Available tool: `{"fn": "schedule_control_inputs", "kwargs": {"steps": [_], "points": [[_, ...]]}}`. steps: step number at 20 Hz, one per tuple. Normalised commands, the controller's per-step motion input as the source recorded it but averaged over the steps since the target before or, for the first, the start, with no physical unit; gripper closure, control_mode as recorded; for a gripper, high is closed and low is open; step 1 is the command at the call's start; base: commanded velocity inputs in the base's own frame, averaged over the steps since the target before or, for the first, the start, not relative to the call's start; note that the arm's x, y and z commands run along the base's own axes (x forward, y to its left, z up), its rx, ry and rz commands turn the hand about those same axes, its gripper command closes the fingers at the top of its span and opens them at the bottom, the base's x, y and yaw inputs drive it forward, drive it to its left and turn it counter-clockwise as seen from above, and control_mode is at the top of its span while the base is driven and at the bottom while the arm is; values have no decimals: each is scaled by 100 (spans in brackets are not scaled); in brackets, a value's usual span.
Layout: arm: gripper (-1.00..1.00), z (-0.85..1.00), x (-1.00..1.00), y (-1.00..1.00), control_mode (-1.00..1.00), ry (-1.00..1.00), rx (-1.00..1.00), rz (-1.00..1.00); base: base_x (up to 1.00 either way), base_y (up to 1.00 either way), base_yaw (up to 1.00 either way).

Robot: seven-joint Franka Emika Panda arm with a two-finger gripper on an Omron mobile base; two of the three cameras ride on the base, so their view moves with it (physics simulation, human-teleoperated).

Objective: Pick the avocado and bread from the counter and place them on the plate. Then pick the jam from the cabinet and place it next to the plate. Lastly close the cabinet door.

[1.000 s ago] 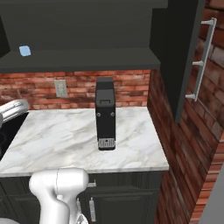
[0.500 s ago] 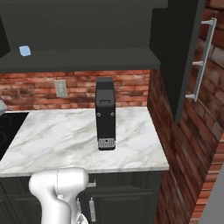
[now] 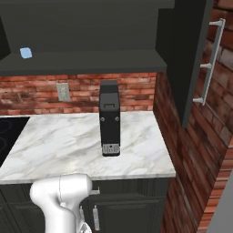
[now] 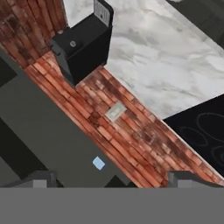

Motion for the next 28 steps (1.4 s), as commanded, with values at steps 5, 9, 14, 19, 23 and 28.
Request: {"fn": "schedule_control_inputs", "kwargs": {"steps": [5,9,14,19,23,28], "points": [[-100,-5,-48,34,-100,-17,-10,1,0,0,0],[-100,-7,-31,35,-100,-14,-10,0,0,0,0],[-100,-1,-9,37,-100,-14,-10,0,0,0,0],[-100,0,-1,42,-100,-11,-11,0,0,0,0],[-100,0,-15,42,-100,-13,-11,0,0,0,0],[-100,-1,-23,39,-100,-12,-11,0,0,0,0]]}}
